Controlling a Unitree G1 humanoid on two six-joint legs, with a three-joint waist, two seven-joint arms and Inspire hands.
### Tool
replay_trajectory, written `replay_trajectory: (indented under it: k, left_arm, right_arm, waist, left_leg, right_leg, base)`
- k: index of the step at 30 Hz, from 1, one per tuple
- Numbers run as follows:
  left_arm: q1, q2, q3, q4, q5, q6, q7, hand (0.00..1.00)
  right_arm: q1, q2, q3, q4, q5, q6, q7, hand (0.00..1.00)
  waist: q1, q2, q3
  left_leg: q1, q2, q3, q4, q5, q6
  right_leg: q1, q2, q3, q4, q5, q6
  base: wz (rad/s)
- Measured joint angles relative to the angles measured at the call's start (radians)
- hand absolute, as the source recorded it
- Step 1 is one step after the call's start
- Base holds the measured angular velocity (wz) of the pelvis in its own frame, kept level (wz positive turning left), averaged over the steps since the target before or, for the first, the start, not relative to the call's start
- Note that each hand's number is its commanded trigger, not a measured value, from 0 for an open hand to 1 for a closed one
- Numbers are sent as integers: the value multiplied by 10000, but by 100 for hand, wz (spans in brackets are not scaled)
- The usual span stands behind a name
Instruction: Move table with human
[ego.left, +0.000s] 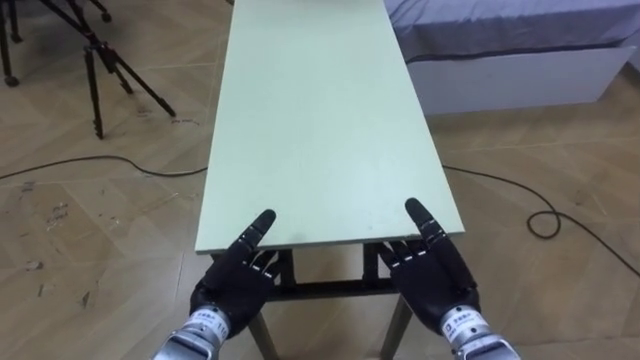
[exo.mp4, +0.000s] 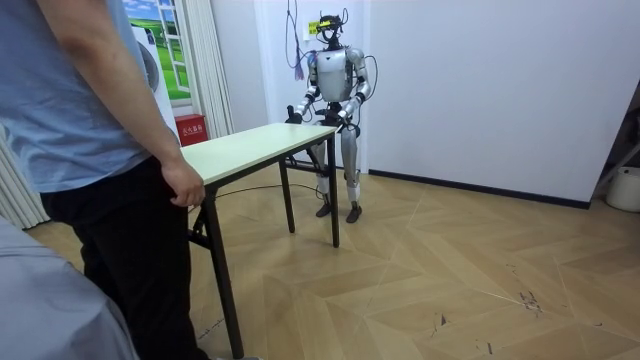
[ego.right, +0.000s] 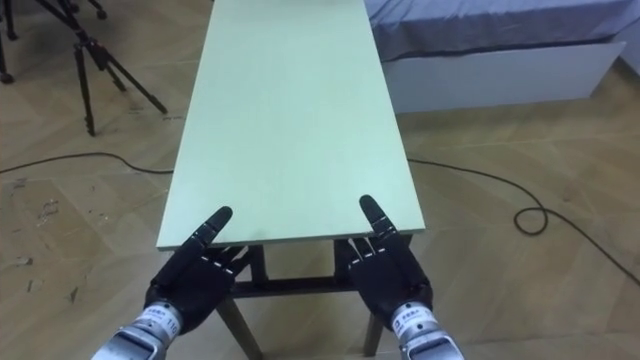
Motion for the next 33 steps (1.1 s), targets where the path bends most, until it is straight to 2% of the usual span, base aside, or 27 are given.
replay_trajectory:
  k: [4, 6, 8, 13, 14, 15, 16, 23, 26, 29, 33]
  left_arm:
    - [21, -340, 319, 46, -342, 86, -60, 0]
    - [34, -422, 421, 54, -573, 125, -86, 0]
    - [40, -663, 630, 73, -793, 141, -90, 0]
    - [54, -765, 764, 71, -881, 172, -218, 0]
    - [54, -765, 769, 60, -880, 175, -255, 40]
    - [54, -765, 774, 44, -881, 181, -257, 81]
    - [54, -765, 775, 25, -881, 198, -258, 100]
    - [75, -764, 784, 9, -878, 287, -270, 100]
    - [129, -776, 767, 192, -840, 382, -256, 100]
    - [233, -773, 792, 305, -854, 386, -242, 100]
    - [290, -781, 778, 440, -848, 385, -237, 100]
  right_arm:
    - [1, -7, -10, -110, 216, -11, -220, 0]
    - [1, 5, -10, -116, 385, -10, -226, 0]
    - [1, 11, -22, -116, 387, -10, -226, 0]
    - [17, 31, -23, -114, 497, 10, -229, 0]
    - [37, 33, -24, -113, 495, 12, -229, 33]
    - [48, 33, -33, -113, 496, 24, -229, 100]
    - [75, 32, -72, -114, 496, 69, -229, 100]
    - [171, 32, -99, -86, 469, 82, -239, 100]
    - [171, 93, -64, 391, 403, 108, -450, 100]
    - [197, 252, -52, 528, 339, 171, -528, 100]
    - [215, 273, -49, 522, 74, 210, -524, 100]
  waist:
    - [47, -5, -2]
    - [54, -9, -2]
    - [56, -28, -4]
    - [113, -171, -2]
    - [168, -221, -10]
    - [202, -247, -15]
    - [246, -289, -24]
    - [319, -315, -24]
    - [498, -319, -21]
    - [527, -330, -14]
    - [475, -362, -25]
  left_leg:
    - [19, -5, 16, 8, 1, 1]
    - [18, -6, 25, 22, 1, 1]
    - [17, -10, 25, 28, 1, 1]
    - [5, -12, 48, 56, 1, 0]
    - [3, -12, 72, 62, 1, 0]
    - [-1, -11, 76, 69, 1, 0]
    - [-7, -11, 83, 80, 1, 0]
    - [7, 0, 83, 81, 1, 0]
    - [-5, 14, 79, 56, 1, 0]
    - [-151, 23, 19, 28, 1, -1]
    - [-131, 20, -28, 19, 0, -1]
  right_leg:
    - [2, -6, 35, 11, 0, 0]
    - [2, -9, 40, 11, 0, 0]
    - [2, -14, 38, 3, -1, 1]
    - [-3, -9, 84, -29, -7, -4]
    - [-11, -6, 101, -29, -9, -7]
    - [-14, -3, 110, -29, -9, -7]
    - [-17, -1, 120, -32, -9, -7]
    - [-2, 10, 121, -32, -8, -8]
    - [-32, 18, 119, -42, -9, -7]
    - [-202, 20, 103, -26, -8, -8]
    - [-206, 8, 63, -25, -8, -8]
  base:
    - [0]
    - [0]
    - [0]
    - [-1]
    - [-5]
    - [-4]
    - [0]
    - [0]
    - [-1]
    - [-2]
    - [-7]
